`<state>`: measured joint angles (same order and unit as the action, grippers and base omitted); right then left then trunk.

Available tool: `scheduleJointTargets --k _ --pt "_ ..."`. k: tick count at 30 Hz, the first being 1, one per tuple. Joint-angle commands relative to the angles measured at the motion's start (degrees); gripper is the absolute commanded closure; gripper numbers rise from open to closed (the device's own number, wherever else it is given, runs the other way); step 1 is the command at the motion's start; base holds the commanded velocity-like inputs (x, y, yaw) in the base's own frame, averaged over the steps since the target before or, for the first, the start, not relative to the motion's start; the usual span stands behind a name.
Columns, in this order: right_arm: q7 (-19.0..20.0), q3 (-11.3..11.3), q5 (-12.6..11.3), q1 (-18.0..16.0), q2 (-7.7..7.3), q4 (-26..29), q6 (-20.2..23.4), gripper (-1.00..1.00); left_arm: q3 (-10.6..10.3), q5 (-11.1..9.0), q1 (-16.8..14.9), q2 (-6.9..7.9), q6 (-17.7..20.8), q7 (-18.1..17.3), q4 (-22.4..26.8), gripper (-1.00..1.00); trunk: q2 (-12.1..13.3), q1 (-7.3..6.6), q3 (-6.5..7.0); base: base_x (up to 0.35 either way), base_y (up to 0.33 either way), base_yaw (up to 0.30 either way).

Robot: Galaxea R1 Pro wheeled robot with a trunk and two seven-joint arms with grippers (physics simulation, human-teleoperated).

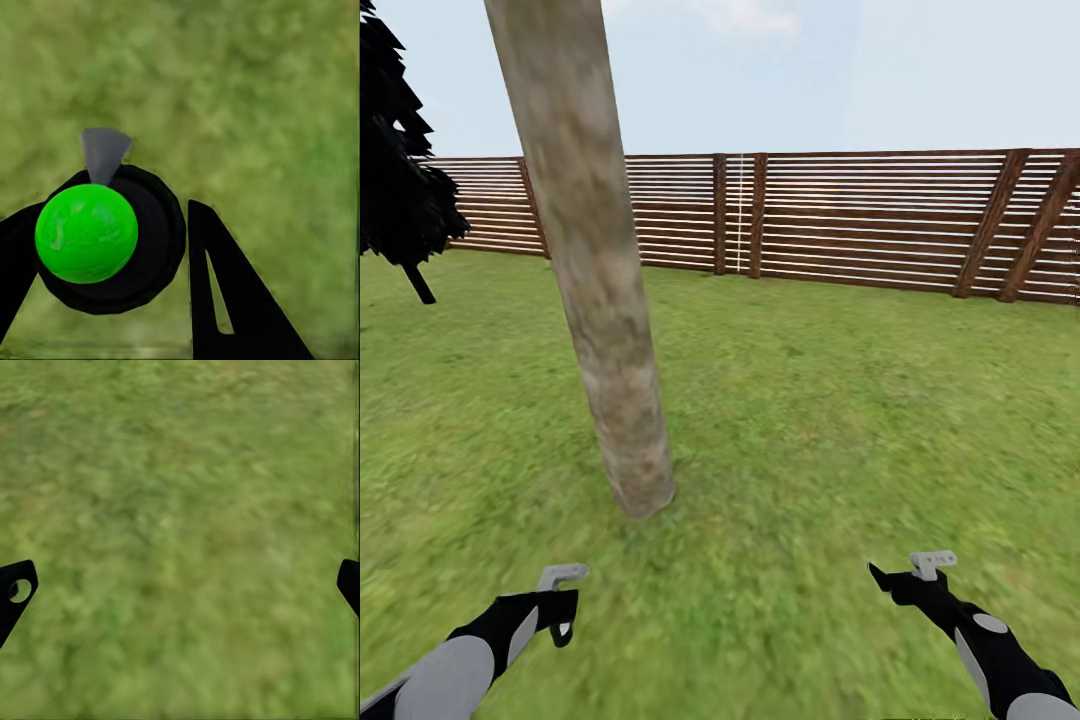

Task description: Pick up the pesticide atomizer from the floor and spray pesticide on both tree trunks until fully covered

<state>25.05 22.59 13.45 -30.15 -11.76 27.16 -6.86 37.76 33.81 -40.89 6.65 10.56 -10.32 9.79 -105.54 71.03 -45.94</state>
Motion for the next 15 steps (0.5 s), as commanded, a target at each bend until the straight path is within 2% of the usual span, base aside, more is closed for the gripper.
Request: scheduleJointTargets --k 1,4,8,10,15 --pt "0.0 0.0 0.0 0.0 -0.01 0.0 0.0 -1.0 -0.19 -0.05 -0.09 -0.14 3.07 -0.03 0.69 1.0 0.0 0.0 0.0 0.042 0.005 -0.28" --pt "0.0 0.0 0.0 0.0 -0.02 -0.02 0.0 -1.0 -0.34 0.15 -0.27 -0.36 5.52 -0.06 2.86 1.0 0.0 0.0 0.0 0.01 0.001 -0.295" --pt "0.0 0.0 0.0 0.03 0.05 -0.08 0.0 -1.0 -0.33 0.11 -1.09 -0.32 12.07 -0.07 4.98 1.0 0.0 0.0 0.0 0.001 0.0 -0.298" --pt "0.0 0.0 0.0 0.06 0.05 -0.09 0.0 -1.0 -0.32 0.06 -1.36 -0.54 12.93 -0.12 6.67 1.0 0.0 0.0 0.0 0.0 0.0 -0.19" --pt "-0.08 0.0 0.0 0.08 0.07 -0.09 0.0 -1.0 -0.29 -0.18 -2.03 -0.47 13.34 -0.69 8.56 1.0 0.0 0.0 0.0 0.0 0.0 -0.027"
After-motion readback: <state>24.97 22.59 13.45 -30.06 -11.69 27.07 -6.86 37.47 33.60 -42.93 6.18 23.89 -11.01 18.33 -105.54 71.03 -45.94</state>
